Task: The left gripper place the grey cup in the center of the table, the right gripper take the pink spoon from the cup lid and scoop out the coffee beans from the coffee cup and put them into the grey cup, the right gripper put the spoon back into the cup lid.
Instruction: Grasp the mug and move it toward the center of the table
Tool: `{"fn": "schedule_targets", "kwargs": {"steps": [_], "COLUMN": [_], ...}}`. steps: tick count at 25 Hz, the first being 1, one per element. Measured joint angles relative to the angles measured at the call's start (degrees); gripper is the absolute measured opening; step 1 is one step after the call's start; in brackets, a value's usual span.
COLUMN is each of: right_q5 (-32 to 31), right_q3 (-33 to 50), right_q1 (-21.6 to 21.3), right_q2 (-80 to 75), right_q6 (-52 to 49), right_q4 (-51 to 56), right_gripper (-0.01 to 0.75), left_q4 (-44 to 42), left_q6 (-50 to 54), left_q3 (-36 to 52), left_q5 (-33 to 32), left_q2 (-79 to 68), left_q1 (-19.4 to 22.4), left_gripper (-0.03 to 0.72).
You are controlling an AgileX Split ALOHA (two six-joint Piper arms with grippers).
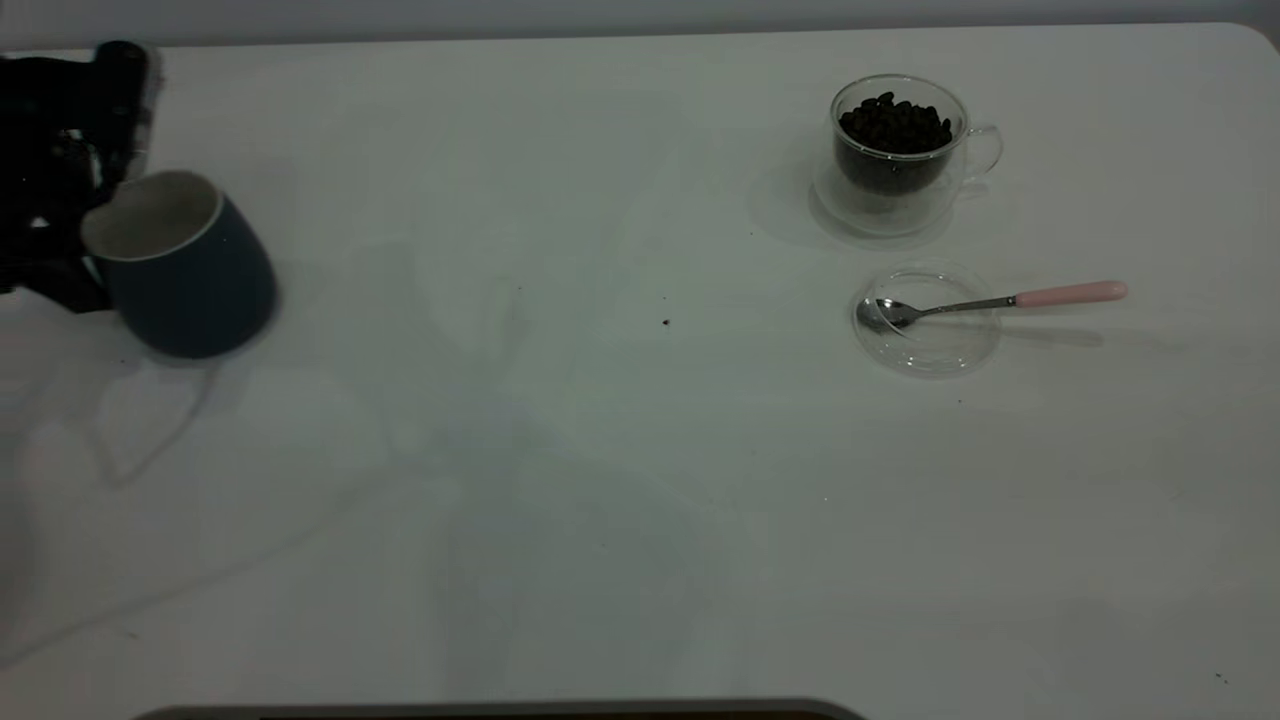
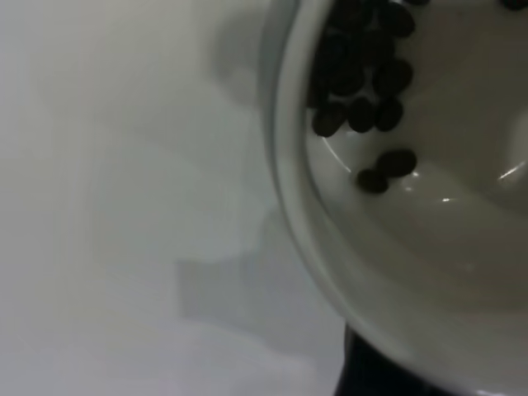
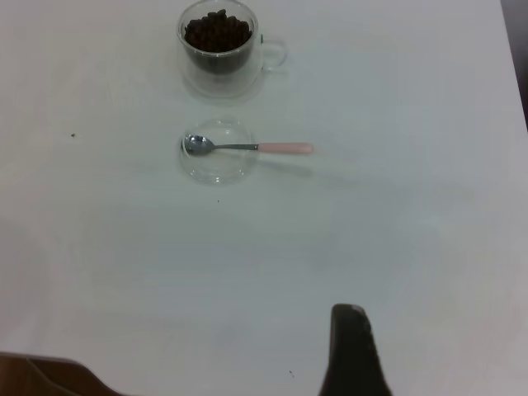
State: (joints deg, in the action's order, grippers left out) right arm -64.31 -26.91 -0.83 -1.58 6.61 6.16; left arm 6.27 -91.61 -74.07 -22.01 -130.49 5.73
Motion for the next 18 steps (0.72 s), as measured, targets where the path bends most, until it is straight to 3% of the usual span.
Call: {"fn": "schedule_targets", "kwargs": {"steps": [7, 18], "right_q5": [0.0, 0.0], "right_q3": [0.0, 0.0], "right_q1": [0.0, 0.0], "right_q2": [0.0, 0.0], "right_q6": [0.0, 0.0], "right_q4": [0.0, 0.0], "right_gripper": [0.556, 0.556], "left_q4": [0.1, 4.4], "left_q6": [0.2, 8.7], "left_q3": [-0.3, -9.3], "left_q5": [2.8, -0.2], "left_q2": [-1.0, -6.1], "left_q1": [-6.3, -17.0], "left_gripper": [0.486, 0.456]}}
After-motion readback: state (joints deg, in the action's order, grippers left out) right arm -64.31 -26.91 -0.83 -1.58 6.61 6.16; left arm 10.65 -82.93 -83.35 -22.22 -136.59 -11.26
